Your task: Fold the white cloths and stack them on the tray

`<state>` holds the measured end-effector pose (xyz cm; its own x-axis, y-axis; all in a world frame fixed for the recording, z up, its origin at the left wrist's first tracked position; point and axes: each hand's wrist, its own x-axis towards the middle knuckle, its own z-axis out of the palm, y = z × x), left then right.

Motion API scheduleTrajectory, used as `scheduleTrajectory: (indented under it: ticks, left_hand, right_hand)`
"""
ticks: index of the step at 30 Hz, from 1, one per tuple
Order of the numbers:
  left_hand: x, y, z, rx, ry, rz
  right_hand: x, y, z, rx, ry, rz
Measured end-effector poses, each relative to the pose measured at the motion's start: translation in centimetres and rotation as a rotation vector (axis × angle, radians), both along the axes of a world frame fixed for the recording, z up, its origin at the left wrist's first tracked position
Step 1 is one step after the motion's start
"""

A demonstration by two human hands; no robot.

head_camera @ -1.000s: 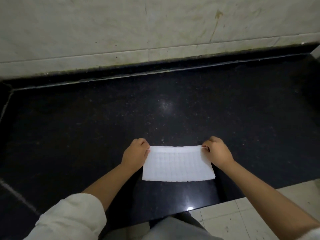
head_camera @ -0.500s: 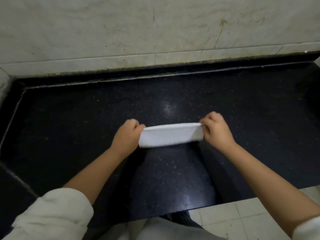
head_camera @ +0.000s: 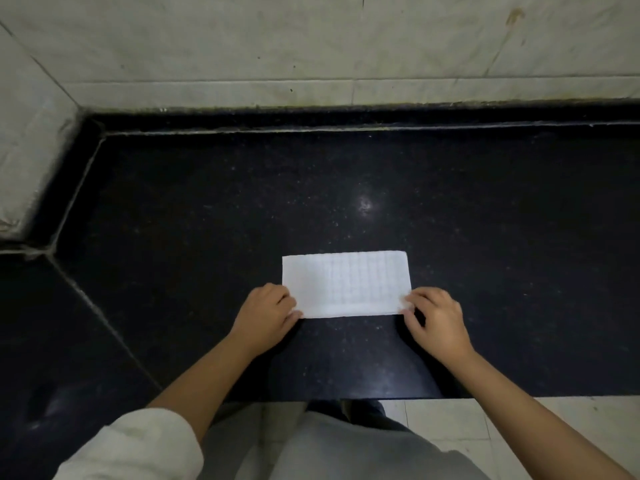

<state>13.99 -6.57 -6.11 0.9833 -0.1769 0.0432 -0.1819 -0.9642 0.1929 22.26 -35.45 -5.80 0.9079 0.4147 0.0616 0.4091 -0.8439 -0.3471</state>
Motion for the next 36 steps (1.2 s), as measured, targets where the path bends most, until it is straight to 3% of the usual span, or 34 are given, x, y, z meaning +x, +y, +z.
scheduleTrajectory:
  ticks: [4,9,13,19,22,24,26,30,36]
  left_hand:
    - [3.6,-2.5,1.2,0.003,-0.028,0.171]
    - [5.0,-4.2,-0.7,0.030,0.371,0.363]
    - [4.6,-4.1,-1.4,0.051,0.374,0.366]
    - [4.6,-3.5,-1.0,-0.005,0.360,0.356]
    - [3.9,-1.9,-0.4,-0.048,0.280,0.396]
    - [3.1,-0.3,0.0,-0.080,0.236,0.460]
    - [2.0,1.2,0.1,-0.121,0.208,0.538]
    - [-0.9,3.2,0.2,-0.190,0.167,0.649]
    - [-2.7,3.3,-0.6,-0.246,0.174,0.620]
  right_hand:
    - [0.5,2.1,1.3,-0.166,0.241,-0.365]
    - [1.2,4.2,1.1,-0.223,0.431,-0.455]
    - [1.6,4.6,1.3,-0.192,0.467,-0.485]
    - [1.5,6.5,3.4,0.387,0.460,-0.496]
    - [0.6,9.7,5.0,0.601,0.371,-0.433]
    - [-0.4,12.5,5.1,0.627,0.282,-0.326]
    - [-1.6,14.9,4.2,0.562,0.232,-0.139]
    - [-4.3,17.5,0.2,0.209,0.170,0.235]
    - [-4.3,14.9,-1.1,0.143,0.102,0.318]
